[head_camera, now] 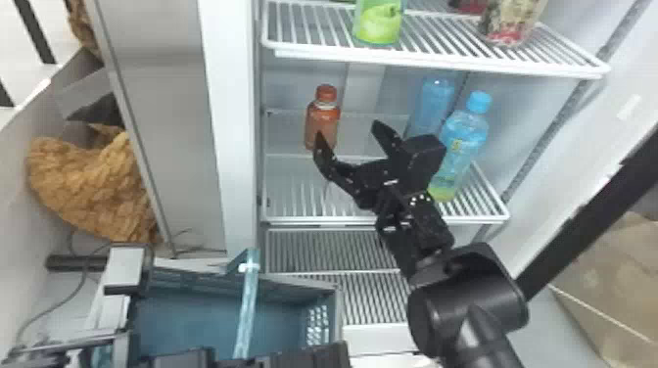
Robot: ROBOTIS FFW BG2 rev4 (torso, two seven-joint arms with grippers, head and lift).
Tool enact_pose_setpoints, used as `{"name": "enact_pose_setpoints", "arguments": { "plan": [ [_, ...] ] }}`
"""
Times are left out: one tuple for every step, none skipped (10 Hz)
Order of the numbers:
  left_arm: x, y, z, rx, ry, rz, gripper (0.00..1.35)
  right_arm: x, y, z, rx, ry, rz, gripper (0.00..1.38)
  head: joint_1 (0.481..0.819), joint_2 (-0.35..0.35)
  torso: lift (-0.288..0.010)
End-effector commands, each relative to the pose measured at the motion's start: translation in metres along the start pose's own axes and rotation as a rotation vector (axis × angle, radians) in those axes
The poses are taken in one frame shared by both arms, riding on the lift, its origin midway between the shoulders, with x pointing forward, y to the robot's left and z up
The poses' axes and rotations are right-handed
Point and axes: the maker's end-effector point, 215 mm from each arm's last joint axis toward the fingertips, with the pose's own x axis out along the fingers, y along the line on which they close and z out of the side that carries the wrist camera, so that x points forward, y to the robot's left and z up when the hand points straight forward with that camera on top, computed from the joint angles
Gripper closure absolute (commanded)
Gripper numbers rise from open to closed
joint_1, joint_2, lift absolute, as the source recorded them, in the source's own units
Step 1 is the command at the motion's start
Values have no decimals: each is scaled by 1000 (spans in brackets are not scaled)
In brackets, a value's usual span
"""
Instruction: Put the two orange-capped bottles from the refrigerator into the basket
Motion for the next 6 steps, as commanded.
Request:
{"name": "enact_pose_setpoints", "arguments": {
  "plan": [
    [1,-1,0,2,1,-3,1139,13,-9,-2,-6,-2,-19,110,695,-183,-288],
    [2,-2,2,6,1,-6,1139,21,-14,-4,-8,0,-32,105,695,-187,-288],
    [2,-2,2,6,-2,-6,1139,27,-14,-5,-8,2,-38,105,695,-191,-288],
    [3,-4,4,9,-5,-9,1139,35,-13,-6,-9,-1,-41,105,695,-192,-288],
    [4,-5,6,13,-6,-13,1139,42,-7,-6,-2,-6,-32,104,695,-190,-288],
    [5,-6,7,18,-5,-15,1139,48,-3,-4,-4,-6,-24,102,695,-183,-288]
  ]
}}
